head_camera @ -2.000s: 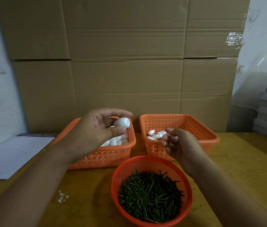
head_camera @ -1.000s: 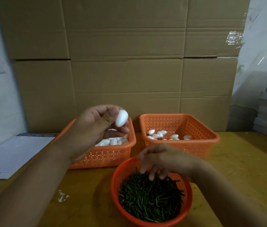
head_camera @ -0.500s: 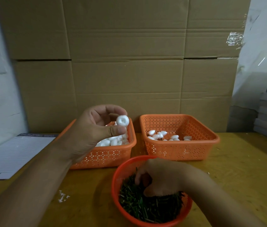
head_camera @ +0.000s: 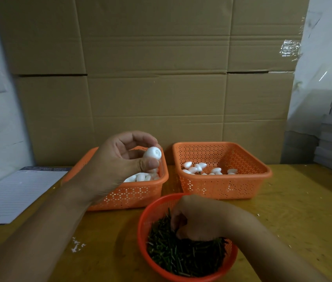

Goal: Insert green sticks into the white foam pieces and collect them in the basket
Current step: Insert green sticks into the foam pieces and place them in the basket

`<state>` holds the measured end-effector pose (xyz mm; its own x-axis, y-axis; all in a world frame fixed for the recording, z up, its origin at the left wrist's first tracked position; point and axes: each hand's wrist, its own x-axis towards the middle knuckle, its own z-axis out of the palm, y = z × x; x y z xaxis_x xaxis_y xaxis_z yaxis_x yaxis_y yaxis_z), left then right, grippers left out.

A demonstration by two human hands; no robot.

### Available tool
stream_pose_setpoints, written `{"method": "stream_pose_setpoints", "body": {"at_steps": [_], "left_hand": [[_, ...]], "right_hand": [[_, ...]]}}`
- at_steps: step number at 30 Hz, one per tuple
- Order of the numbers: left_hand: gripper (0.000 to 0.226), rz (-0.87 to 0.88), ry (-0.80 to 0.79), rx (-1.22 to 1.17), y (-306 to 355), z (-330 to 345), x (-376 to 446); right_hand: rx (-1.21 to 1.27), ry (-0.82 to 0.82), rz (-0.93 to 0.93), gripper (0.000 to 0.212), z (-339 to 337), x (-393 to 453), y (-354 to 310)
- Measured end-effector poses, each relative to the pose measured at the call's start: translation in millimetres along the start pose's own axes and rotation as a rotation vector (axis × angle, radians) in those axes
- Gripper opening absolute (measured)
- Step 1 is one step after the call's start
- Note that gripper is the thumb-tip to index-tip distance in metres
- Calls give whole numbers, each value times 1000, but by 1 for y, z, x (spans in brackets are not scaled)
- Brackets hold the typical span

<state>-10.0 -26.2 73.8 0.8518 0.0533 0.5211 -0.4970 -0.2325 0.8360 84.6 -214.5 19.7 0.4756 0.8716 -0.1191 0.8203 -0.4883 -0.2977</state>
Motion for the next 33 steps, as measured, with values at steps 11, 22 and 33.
{"method": "stream_pose_setpoints", "body": {"at_steps": [11,22,33], "left_hand": [[31,0,31,8,-1,3,-2],[32,23,7,136,-4,2,-1],[46,-124,-6,-236,4,5,-1]], "right_hand": [[84,123,-49,24,-4,-1,-3],[118,132,-57,31,-5,0,-5],[760,59,-52,13,-9,-6,-8]]}}
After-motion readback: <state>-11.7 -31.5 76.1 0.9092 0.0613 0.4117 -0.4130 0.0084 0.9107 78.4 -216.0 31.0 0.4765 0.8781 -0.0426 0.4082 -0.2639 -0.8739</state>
